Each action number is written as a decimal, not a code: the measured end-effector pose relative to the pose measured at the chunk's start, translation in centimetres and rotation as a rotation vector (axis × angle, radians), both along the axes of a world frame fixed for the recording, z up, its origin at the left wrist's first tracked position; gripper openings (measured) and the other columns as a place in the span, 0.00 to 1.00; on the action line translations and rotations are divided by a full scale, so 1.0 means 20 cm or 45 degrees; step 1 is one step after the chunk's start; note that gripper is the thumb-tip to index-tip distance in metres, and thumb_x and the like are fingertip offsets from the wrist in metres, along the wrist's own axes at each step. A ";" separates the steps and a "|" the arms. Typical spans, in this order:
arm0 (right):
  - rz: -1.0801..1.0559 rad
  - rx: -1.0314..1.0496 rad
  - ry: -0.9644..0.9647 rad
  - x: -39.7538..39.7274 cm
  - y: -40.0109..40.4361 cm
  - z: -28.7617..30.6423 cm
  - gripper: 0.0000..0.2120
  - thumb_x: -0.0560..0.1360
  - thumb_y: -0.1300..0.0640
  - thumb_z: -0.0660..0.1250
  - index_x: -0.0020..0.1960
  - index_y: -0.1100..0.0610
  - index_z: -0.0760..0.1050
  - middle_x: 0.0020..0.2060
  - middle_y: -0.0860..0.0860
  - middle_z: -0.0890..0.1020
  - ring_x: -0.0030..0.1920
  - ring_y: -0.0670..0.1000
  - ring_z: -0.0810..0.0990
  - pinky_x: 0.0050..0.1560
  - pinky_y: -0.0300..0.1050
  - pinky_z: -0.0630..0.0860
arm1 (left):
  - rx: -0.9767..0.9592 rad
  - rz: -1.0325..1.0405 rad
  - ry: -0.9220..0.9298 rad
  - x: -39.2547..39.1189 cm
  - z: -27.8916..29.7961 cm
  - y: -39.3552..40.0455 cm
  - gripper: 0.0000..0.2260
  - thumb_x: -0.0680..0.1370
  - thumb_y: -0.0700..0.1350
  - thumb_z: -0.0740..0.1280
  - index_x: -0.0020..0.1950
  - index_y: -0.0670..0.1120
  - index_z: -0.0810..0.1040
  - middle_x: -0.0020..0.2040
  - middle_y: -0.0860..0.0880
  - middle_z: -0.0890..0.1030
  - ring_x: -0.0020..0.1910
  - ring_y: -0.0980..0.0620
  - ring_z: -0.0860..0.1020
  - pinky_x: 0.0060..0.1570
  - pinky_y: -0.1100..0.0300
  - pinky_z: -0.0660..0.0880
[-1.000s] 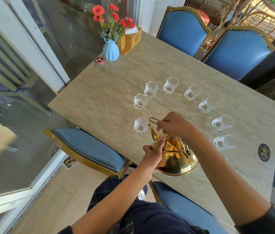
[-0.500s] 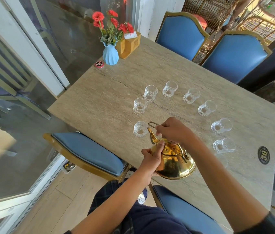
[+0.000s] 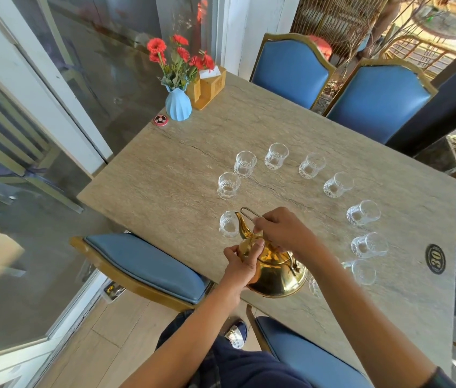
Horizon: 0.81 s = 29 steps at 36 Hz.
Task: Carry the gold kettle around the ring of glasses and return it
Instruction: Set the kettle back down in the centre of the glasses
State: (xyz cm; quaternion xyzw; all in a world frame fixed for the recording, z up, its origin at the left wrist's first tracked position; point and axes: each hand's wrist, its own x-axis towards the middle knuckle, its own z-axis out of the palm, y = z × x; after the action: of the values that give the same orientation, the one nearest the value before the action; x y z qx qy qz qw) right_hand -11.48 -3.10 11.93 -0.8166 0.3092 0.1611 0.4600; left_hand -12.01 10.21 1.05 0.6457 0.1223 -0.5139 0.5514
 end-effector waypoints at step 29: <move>-0.815 0.504 -0.362 -0.38 0.02 -0.05 0.13 0.84 0.57 0.59 0.48 0.64 0.77 0.33 0.56 0.79 0.31 0.50 0.78 0.32 0.40 0.75 | -0.052 -0.563 -0.236 0.28 0.02 -0.21 0.41 0.71 0.55 0.78 0.83 0.56 0.66 0.73 0.42 0.74 0.68 0.42 0.76 0.64 0.51 0.73</move>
State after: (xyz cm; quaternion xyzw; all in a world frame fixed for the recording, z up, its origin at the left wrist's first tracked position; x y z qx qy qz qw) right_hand -19.08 -2.60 10.84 -0.5888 0.4441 -0.0485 0.6736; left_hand -6.34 6.11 1.37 0.6900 -0.0834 -0.5630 0.4472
